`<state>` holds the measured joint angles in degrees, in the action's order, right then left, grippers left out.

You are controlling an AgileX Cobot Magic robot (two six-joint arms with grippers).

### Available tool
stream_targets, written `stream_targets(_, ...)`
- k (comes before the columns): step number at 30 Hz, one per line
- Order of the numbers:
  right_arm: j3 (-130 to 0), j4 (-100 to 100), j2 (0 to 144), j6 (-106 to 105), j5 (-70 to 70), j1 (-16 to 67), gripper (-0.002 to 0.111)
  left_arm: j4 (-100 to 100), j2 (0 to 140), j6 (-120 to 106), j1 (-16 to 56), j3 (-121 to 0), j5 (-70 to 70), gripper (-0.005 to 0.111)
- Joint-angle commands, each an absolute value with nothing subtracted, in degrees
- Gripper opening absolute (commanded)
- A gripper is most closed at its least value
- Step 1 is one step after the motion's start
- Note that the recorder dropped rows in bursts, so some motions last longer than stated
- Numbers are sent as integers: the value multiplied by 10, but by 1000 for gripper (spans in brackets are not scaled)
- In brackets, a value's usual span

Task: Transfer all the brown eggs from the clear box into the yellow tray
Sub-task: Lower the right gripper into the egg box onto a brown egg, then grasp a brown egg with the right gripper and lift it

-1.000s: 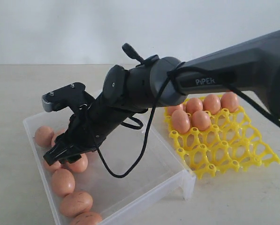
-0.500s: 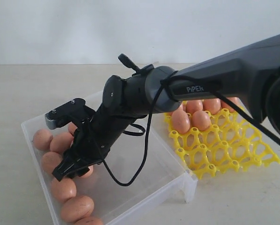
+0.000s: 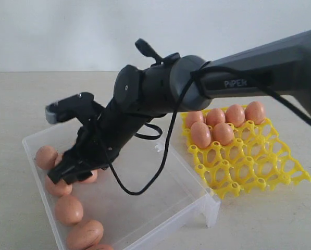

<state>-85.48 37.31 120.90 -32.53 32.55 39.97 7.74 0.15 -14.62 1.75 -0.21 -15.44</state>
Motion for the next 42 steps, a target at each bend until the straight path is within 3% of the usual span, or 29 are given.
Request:
stream_targets(1,-845,448,1168,-267,252,400,0,81,0,-146,19,0,-150,4)
stream_targets(6,-765,535,1109,-274,115,400,0,81,0,-146,19,0,-150,4)
stream_targets(15,-454,523,896,-274,-297,393,0,81,0,-146,19,0,-150,4)
stream_targets(18,-377,457,837,-276,-367,356,0,81,0,-146,19,0,-150,4)
stream_targets(27,-369,333,779,-121,-381,95,0,81,0,-146,19,0,-150,4)
stream_targets(35,-385,398,779,182,-369,-79,0,81,0,-146,19,0,-150,4)
stream_targets(37,-385,295,779,221,-358,-104,0,81,0,-146,19,0,-150,4)
stream_targets(42,-392,-230,779,298,-428,-130,0,81,0,-146,19,0,-150,4)
